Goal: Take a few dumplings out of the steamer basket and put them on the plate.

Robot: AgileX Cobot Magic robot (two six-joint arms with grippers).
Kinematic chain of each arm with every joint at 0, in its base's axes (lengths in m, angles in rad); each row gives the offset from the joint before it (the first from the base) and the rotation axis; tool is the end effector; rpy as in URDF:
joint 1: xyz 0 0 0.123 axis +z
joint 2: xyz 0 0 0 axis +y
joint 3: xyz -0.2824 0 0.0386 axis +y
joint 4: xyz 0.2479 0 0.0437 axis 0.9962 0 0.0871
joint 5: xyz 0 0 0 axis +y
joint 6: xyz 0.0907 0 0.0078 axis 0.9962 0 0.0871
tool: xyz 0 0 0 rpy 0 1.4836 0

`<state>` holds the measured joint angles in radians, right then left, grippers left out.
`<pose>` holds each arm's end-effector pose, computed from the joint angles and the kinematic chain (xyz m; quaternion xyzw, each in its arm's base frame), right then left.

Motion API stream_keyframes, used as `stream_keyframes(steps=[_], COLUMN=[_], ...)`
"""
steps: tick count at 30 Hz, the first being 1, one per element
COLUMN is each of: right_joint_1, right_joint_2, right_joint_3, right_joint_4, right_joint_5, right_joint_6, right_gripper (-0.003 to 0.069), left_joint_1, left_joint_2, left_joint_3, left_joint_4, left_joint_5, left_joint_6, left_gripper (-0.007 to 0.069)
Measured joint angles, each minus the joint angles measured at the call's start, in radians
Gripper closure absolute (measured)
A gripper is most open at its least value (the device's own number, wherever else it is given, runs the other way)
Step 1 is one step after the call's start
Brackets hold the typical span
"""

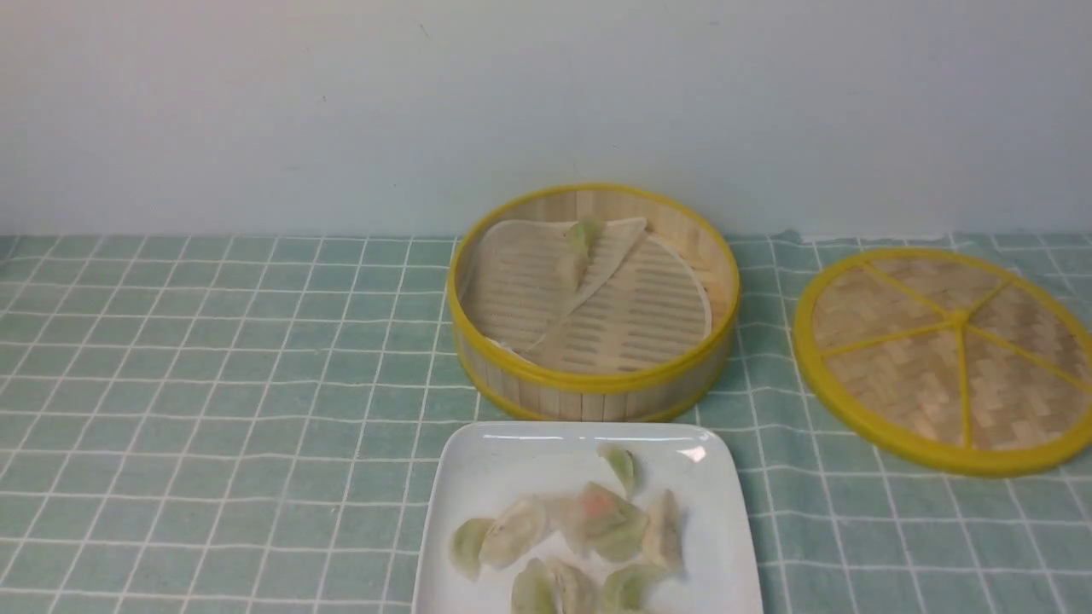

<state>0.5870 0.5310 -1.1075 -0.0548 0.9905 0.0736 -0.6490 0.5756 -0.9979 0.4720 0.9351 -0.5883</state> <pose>0.0407 0.0221 0.4418 -0.2052 0.7861 0.1630 0.5598 0.0769 -0.0165 0.4199 0.0395 0.8164 -0.1154 0.5645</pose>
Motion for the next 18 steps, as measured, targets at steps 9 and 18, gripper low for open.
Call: stream_keyframes(steps=[9,18], right_joint_1=[0.0,0.0], right_joint_2=[-0.519,-0.539], right_joint_3=[0.43,0.51], right_joint_4=[-0.285,-0.235], right_joint_5=[-0.133,-0.286], right_joint_6=[0.312,0.384], right_gripper=[0.0672,0.0672], left_joint_1=[0.0,0.0], left_joint_2=[0.133,0.209], left_joint_3=[0.068,0.079], left_joint_4=[-0.053,-0.067], left_joint_5=[-0.223,-0.257], left_joint_6=[0.0,0.03], left_gripper=[0.0631,0.0631])
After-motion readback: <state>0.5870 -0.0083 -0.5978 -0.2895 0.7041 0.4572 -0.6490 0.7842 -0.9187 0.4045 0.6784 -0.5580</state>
